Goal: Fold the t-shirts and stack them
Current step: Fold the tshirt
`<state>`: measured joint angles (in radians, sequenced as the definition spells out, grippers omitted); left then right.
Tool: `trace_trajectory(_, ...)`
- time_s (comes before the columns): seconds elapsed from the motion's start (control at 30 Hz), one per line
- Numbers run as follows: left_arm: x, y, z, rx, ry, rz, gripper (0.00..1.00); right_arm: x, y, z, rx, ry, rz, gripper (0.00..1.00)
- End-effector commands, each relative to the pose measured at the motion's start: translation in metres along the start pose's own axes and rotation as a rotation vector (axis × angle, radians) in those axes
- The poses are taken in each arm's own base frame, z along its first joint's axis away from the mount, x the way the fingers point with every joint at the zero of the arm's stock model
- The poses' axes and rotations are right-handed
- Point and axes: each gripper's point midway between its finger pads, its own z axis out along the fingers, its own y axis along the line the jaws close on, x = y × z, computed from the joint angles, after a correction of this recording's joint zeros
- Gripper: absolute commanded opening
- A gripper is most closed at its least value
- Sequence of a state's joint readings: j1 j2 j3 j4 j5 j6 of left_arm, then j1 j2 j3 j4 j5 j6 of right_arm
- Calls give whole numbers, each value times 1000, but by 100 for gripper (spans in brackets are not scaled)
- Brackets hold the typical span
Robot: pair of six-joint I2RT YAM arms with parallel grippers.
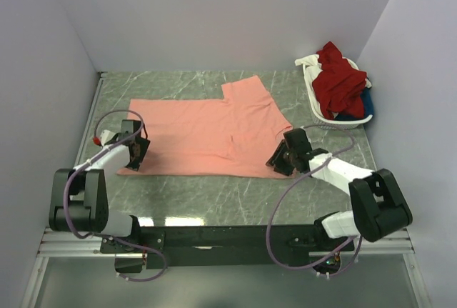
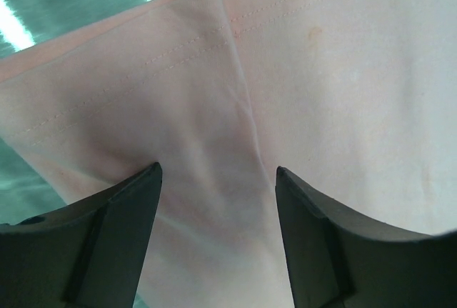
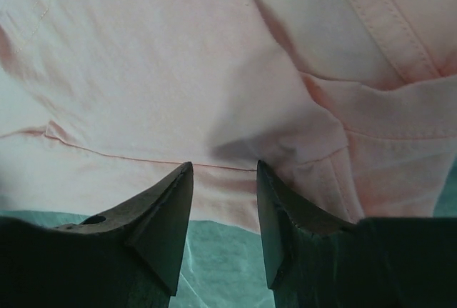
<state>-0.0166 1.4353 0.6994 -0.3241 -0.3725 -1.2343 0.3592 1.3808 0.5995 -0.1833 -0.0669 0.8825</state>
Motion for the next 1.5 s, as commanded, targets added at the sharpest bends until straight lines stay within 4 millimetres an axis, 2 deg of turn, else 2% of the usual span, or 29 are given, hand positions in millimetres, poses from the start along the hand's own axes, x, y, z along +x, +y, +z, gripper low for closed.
trace_trajectory(0.0,14,67,-5,-189,22,40,72,26,-46,-10,135,51,19,49)
trace_trajectory(0.13,14,88,-15,-208,6,26,73,44,-63,-23,123,64,29,48)
trace_trajectory(0.23,12,89,-26,-165,0,4,73,54,-73,-38,94,51,39,48)
trace_trajectory(0.3,5,82,-33,-135,-15,1,73,51,-72,-45,84,26,35,48)
trace_trajectory(0.33,-3,74,-39,-107,-38,8,73,42,-63,-54,50,-12,30,48)
trace_trajectory(0.37,-10,71,-45,-103,-52,18,73,31,-53,-63,27,-47,11,48)
trace_trajectory(0.4,-25,49,-55,-53,-86,4,73,22,-44,-69,-1,-81,-3,48)
trace_trajectory(0.43,-34,37,-61,-15,-105,34,73,10,-30,-78,-47,-123,-19,48)
trace_trajectory(0.47,-45,19,-67,38,-134,38,73,-12,-2,-92,-130,-193,-56,48)
trace_trajectory(0.5,-63,-7,-80,93,-171,21,74,-25,15,-101,-176,-231,-80,49)
trace_trajectory(0.53,-71,-17,-79,88,-191,44,74,-47,43,-115,-228,-283,-103,50)
trace_trajectory(0.57,-80,-33,-83,112,-209,51,74,-64,64,-124,-273,-338,-163,52)
trace_trajectory(0.6,-97,-60,-95,155,-238,46,74,-77,79,-129,-293,-367,-195,53)
trace_trajectory(0.63,-97,-68,-80,110,-235,92,73,-103,109,-134,-315,-403,-223,53)
trace_trajectory(0.67,-102,-78,-77,100,-241,110,73,-120,119,-133,-293,-438,-270,53)
trace_trajectory(0.7,-116,-101,-84,115,-260,110,72,-134,131,-131,-288,-452,-297,53)
trace_trajectory(0.73,-110,-105,-61,54,-247,160,71,-157,157,-122,-288,-459,-322,53)
trace_trajectory(0.77,-114,-111,-53,28,-253,177,68,-174,163,-114,-271,-470,-348,53)
trace_trajectory(0.8,-126,-130,-55,40,-270,182,66,-185,172,-106,-267,-468,-357,53)
trace_trajectory(0.83,-118,-130,-31,-20,-250,226,65,-200,191,-86,-288,-443,-374,53)
trace_trajectory(0.87,-119,-136,-23,-36,-253,242,63,-212,195,-76,-297,-436,-388,53)
trace_trajectory(0.9,-127,-154,-24,-16,-267,239,62,-221,200,-65,-304,-427,-393,53)
trace_trajectory(0.93,-128,-146,2,-79,-250,271,61,-233,212,-42,-317,-400,-406,53)
trace_trajectory(0.97,-131,-148,10,-95,-252,279,60,-243,211,-31,-304,-396,-420,53)
trace_trajectory(1.0,-139,-160,11,-89,-265,275,60,-250,213,-20,-295,-387,-429,53)
trace_trajectory(1.03,-133,-157,28,-122,-249,304,59,-261,218,1,-287,-376,-438,53)
trace_trajectory(1.13,-136,-160,46,-152,-257,321,59,-276,214,37,-239,-341,-458,53)
trace_trajectory(1.3,-130,-159,64,-169,-250,330,59,-285,209,72,-204,-321,-468,54)
trace_trajectory(1.47,-119,-158,82,-172,-215,345,58,-284,206,89,-195,-303,-463,54)
